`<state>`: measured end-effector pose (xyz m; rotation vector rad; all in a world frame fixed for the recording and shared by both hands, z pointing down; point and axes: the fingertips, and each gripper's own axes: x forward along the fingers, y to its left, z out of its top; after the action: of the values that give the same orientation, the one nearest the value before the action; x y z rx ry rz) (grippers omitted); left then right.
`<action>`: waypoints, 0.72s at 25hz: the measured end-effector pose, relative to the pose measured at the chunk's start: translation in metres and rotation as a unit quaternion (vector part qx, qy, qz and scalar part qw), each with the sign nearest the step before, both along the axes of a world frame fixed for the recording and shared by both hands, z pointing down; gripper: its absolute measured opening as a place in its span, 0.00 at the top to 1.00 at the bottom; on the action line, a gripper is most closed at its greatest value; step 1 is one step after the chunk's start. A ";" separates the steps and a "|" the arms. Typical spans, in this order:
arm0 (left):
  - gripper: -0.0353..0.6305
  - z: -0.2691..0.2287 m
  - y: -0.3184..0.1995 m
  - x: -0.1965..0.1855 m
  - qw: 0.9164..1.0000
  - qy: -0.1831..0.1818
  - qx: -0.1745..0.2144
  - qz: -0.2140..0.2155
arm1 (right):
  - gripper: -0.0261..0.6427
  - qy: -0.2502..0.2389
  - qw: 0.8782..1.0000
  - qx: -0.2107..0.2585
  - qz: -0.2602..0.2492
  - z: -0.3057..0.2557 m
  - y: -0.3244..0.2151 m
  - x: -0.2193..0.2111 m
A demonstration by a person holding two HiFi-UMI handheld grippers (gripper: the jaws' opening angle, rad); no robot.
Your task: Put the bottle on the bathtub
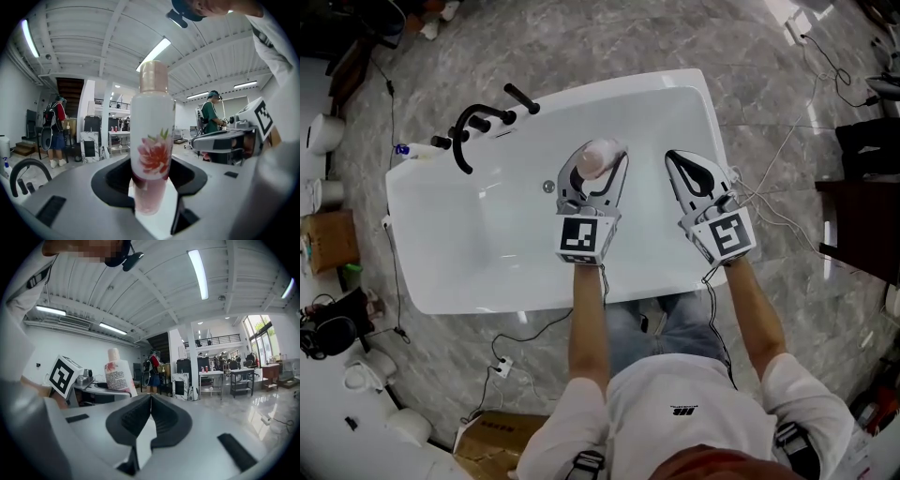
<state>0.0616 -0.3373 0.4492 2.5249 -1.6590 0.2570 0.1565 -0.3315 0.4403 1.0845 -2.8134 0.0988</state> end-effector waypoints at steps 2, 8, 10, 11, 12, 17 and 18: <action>0.61 0.014 -0.005 -0.009 1.000 0.000 -0.004 0.002 | 0.97 0.002 1.000 -0.001 0.003 0.011 -0.006 -0.008; 0.61 0.042 -0.027 -0.034 1.000 0.007 0.002 0.007 | 0.97 0.009 1.000 -0.003 0.013 0.044 -0.029 -0.031; 0.61 0.053 -0.032 -0.041 1.000 0.007 0.001 0.007 | 0.97 0.013 1.000 -0.007 0.012 0.057 -0.033 -0.041; 0.61 0.058 -0.035 -0.044 1.000 0.008 0.002 0.007 | 0.97 0.014 1.000 -0.008 0.011 0.064 -0.036 -0.046; 0.61 0.062 -0.039 -0.047 1.000 0.008 0.002 0.006 | 0.97 0.014 1.000 -0.009 0.011 0.069 -0.039 -0.050; 0.61 0.087 -0.057 -0.063 1.000 0.011 -0.001 0.008 | 0.97 0.016 1.000 -0.013 0.011 0.096 -0.057 -0.070; 0.61 0.092 -0.061 -0.066 1.000 0.013 -0.002 0.008 | 0.97 0.018 1.000 -0.013 0.011 0.101 -0.061 -0.073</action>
<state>-0.0042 -0.3980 0.5417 2.5289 -1.6274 0.2287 0.0836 -0.3922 0.5410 1.1012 -2.7617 0.1173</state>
